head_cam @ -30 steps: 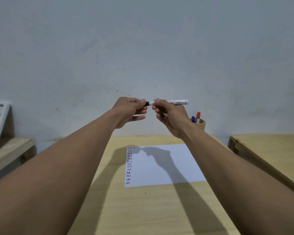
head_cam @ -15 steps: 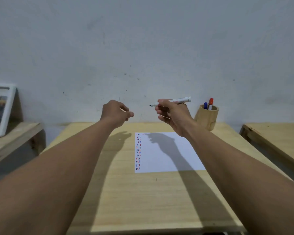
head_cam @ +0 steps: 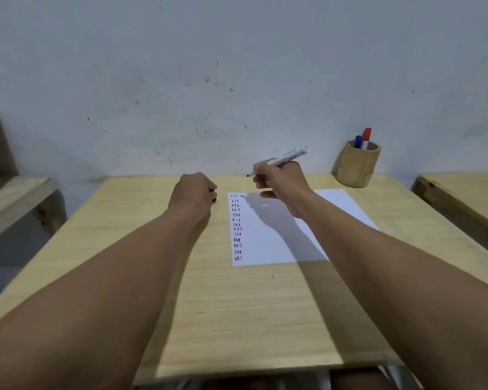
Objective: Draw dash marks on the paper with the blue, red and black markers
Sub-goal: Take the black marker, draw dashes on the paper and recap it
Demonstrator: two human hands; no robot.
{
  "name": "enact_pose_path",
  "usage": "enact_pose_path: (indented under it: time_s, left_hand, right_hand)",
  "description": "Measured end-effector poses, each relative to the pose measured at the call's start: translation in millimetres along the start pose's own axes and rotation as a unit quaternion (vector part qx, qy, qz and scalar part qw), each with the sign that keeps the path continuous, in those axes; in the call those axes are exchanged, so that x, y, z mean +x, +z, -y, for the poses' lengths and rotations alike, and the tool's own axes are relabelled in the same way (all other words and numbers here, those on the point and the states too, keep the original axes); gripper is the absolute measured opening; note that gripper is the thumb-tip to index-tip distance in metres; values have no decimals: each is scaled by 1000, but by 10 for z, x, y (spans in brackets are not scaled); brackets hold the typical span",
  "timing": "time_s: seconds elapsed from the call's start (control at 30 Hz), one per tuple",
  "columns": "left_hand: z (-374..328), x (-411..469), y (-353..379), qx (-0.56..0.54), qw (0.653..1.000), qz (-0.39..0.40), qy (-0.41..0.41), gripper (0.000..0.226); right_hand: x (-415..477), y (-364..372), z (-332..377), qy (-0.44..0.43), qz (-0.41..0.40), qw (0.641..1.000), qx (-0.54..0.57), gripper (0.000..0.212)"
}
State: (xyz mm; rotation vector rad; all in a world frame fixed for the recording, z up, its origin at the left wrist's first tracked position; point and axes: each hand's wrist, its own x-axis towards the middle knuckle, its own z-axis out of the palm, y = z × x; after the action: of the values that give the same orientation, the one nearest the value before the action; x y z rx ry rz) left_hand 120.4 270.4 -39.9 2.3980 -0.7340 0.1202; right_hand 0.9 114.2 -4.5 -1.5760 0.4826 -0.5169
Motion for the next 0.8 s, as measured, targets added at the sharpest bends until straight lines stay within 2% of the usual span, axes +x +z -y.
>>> enact_pose_path:
  time_s: [0.07,0.23,0.37,0.57,0.8]
  left_hand:
    - [18,-25,43,0,1000,2,-2,21]
    - [25,-71,63,16,1000,-2,-17,41]
    - [69,-201,55,91,996,-11,-22,40]
    - [222,-365,132,201,969,126,-67,60]
    - [229,-392,141,213,964,148,-58,63]
  right_hand:
    - [20,47,-66,-2,-11,1000,-7,5]
    - [52,129,-167,-8,-25,999,-21,8]
    - [115,117,-249,-19,-38,997,-57,10]
    - [234,106,-389,-20,-61,986,-152,22]
    - [310,112,-408,-31,-81,980,-180,23]
